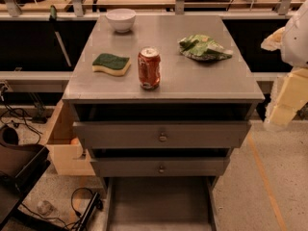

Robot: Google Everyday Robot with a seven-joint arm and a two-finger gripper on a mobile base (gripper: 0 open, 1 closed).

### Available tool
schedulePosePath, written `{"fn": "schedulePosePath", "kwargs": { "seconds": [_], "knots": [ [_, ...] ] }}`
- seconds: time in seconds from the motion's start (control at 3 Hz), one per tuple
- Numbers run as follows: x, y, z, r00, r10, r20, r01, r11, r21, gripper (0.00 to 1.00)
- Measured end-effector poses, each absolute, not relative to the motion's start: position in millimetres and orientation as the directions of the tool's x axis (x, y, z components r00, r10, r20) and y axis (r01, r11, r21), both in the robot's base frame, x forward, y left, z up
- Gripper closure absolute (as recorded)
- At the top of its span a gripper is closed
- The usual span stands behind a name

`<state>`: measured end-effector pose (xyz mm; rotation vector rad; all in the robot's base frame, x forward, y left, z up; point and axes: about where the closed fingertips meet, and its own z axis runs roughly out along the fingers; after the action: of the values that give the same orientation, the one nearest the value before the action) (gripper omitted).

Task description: Place green jalapeno chip bag into bottom drawer

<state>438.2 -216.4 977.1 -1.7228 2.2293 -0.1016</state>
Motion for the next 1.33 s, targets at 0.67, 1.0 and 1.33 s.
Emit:
{"fn": "schedulePosePath", "kwargs": {
  "seconds": [0.67,1.0,1.33],
  "knots": [
    [476.1,-221.8,980.4,-0.252,-0.915,-0.317,-0.896,0.344,-0.28,0.0],
    [540.2,-243.4,986.1,-0.272,-0.814,-0.513,-0.828,0.47,-0.306,0.0],
    [612.3,-260.6,992.8,-0.217,-0.652,-0.727,-0.752,0.586,-0.302,0.0]
  ]
}}
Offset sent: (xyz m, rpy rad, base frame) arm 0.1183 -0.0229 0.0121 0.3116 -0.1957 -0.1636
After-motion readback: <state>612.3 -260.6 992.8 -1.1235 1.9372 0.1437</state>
